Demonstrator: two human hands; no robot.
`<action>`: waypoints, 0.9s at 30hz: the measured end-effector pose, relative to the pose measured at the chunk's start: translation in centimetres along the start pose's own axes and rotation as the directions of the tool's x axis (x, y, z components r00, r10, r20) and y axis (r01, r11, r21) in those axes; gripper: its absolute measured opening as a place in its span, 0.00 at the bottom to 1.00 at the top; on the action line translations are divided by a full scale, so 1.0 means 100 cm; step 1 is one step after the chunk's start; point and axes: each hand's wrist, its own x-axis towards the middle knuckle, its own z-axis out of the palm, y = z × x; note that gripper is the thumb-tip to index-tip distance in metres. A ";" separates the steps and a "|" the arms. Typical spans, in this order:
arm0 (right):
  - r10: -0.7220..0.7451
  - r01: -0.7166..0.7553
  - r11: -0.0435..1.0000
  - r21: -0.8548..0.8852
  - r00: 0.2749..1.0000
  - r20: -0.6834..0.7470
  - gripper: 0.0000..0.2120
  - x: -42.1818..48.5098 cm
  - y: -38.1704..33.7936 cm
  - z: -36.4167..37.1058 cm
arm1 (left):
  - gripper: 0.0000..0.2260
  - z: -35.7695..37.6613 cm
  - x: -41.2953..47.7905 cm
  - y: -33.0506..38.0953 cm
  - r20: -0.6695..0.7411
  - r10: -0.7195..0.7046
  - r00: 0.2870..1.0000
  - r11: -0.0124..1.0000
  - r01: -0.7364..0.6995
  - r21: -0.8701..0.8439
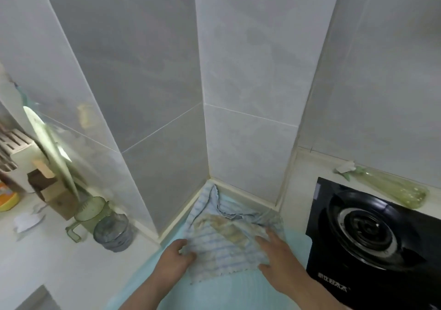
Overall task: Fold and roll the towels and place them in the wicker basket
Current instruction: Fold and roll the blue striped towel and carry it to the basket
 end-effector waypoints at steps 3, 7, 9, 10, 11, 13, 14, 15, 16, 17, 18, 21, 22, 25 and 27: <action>0.058 -0.056 0.998 0.036 0.997 -0.047 0.33 0.008 0.002 0.020 | 0.10 0.005 0.021 -0.003 0.082 0.027 0.996 1.000 -0.026 -0.006; 0.141 -0.131 0.986 0.099 0.985 -0.098 0.28 0.008 -0.003 0.042 | 0.11 0.014 0.053 -0.021 0.161 0.066 0.985 0.991 -0.084 0.106; 0.164 -0.141 0.982 0.127 0.967 -0.196 0.20 0.007 -0.007 0.051 | 0.15 0.021 0.064 -0.030 0.175 0.155 0.972 0.948 -0.196 0.249; 0.182 -0.149 0.978 0.148 0.953 -0.244 0.15 0.008 -0.009 0.055 | 0.19 0.023 0.066 -0.033 0.232 0.215 0.949 0.879 -0.291 0.377; 0.206 -0.164 0.973 0.163 0.935 -0.287 0.11 0.008 -0.011 0.059 | 0.22 0.025 0.068 -0.038 0.312 0.265 0.912 0.763 -0.396 0.510; 0.253 -0.192 0.959 0.208 0.909 -0.332 0.09 0.005 -0.016 0.064 | 0.22 0.026 0.071 -0.051 0.436 0.348 0.830 0.499 -0.558 0.663; 0.270 -0.199 0.953 0.227 0.899 -0.345 0.09 0.004 -0.018 0.068 | 0.18 0.025 0.073 -0.058 0.467 0.403 0.787 0.433 -0.613 0.660; 0.280 -0.210 0.952 0.225 0.893 -0.353 0.07 0.001 -0.020 0.070 | 0.14 0.023 0.076 -0.065 0.472 0.470 0.746 0.422 -0.659 0.623; 0.274 -0.207 0.955 0.212 0.889 -0.366 0.07 -0.001 -0.020 0.074 | 0.10 0.022 0.082 -0.074 0.472 0.515 0.715 0.435 -0.693 0.575; 0.265 -0.208 0.960 0.186 0.890 -0.372 0.12 -0.002 -0.019 0.078 | 0.07 0.019 0.086 -0.082 0.468 0.558 0.686 0.443 -0.722 0.531; 0.254 -0.206 0.965 0.163 0.893 -0.371 0.16 -0.003 -0.018 0.084 | 0.06 0.018 0.093 -0.089 0.465 0.600 0.651 0.429 -0.752 0.500; 0.251 -0.213 0.967 0.138 0.890 -0.382 0.17 -0.003 -0.014 0.094 | 0.14 0.015 0.096 -0.092 0.401 0.641 0.654 0.538 -0.756 0.374; 0.245 -0.205 0.969 0.142 0.884 -0.399 0.13 -0.003 -0.013 0.096 | 0.16 0.012 0.093 -0.088 0.371 0.643 0.670 0.588 -0.742 0.321; 0.247 -0.189 0.968 0.166 0.841 -0.481 0.07 -0.007 -0.014 0.104 | 0.14 -0.004 0.076 -0.084 0.336 0.664 0.668 0.664 -0.733 0.145; 0.275 -0.162 0.956 0.244 0.785 -0.555 0.09 -0.017 -0.018 0.109 | 0.13 -0.018 0.067 -0.092 0.343 0.678 0.650 0.650 -0.748 0.135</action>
